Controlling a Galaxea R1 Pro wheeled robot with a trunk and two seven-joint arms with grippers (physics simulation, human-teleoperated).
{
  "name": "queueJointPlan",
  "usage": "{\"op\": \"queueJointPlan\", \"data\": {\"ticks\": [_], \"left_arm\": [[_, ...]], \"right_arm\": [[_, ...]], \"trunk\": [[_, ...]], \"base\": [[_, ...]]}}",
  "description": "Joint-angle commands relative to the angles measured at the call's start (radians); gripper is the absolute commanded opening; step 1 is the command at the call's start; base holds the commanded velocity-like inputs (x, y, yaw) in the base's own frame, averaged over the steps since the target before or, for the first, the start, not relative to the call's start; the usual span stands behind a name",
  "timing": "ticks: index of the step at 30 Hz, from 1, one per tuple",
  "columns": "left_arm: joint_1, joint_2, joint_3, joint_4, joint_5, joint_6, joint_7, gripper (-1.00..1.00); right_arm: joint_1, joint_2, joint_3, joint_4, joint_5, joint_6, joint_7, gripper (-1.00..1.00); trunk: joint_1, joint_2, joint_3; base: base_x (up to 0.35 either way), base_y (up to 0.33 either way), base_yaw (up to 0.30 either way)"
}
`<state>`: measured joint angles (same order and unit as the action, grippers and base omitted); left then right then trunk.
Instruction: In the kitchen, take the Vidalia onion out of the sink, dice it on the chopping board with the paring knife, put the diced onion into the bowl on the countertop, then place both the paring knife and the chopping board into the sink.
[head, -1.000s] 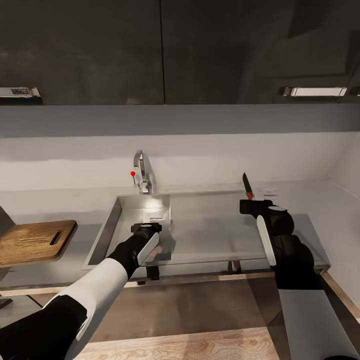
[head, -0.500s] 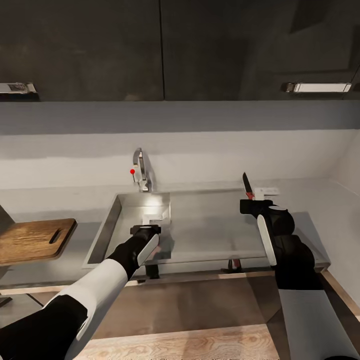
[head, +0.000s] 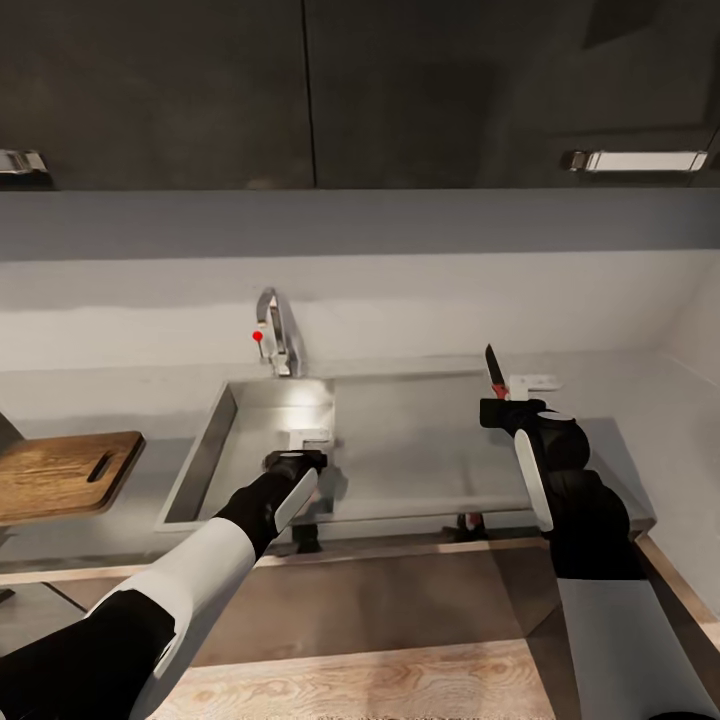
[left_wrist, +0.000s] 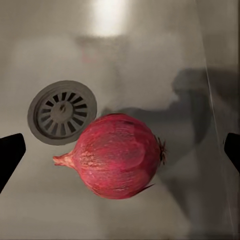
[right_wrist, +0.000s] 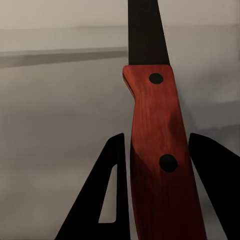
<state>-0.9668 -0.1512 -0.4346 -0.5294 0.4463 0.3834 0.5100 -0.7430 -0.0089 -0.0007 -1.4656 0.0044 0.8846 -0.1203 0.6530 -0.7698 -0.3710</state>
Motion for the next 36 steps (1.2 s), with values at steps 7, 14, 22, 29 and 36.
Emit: {"op": "queueJointPlan", "data": {"ticks": [7,14,22,29,36], "left_arm": [[-0.001,0.003,-0.007,0.002,0.009,0.004,-0.029,1.00],[-0.001,0.004,-0.007,0.014,0.009,0.005,-0.037,1.00],[-0.001,0.005,-0.007,0.015,0.009,0.004,-0.038,1.00],[-0.001,0.005,-0.007,0.017,0.009,0.004,-0.038,1.00],[-0.001,0.005,-0.007,0.030,0.009,0.003,-0.038,1.00]], "right_arm": [[0.000,0.000,0.001,-0.001,0.000,0.005,-0.002,-1.00],[-0.001,0.000,0.001,-0.001,0.001,0.005,-0.002,-1.00],[-0.001,0.000,0.001,-0.001,0.000,0.005,-0.002,-1.00],[-0.001,0.000,0.001,-0.001,0.001,0.005,-0.002,-1.00],[-0.001,0.000,0.001,-0.001,0.002,0.005,-0.002,-1.00]], "trunk": [[0.000,-0.001,-0.013],[0.000,-0.001,-0.024],[0.000,-0.001,-0.037],[0.000,-0.001,-0.049],[0.000,-0.001,-0.060]], "base": [[0.000,-0.001,0.000],[0.037,0.000,0.000],[0.194,0.000,0.000],[0.186,0.000,0.000],[-0.055,0.079,0.000]]}}
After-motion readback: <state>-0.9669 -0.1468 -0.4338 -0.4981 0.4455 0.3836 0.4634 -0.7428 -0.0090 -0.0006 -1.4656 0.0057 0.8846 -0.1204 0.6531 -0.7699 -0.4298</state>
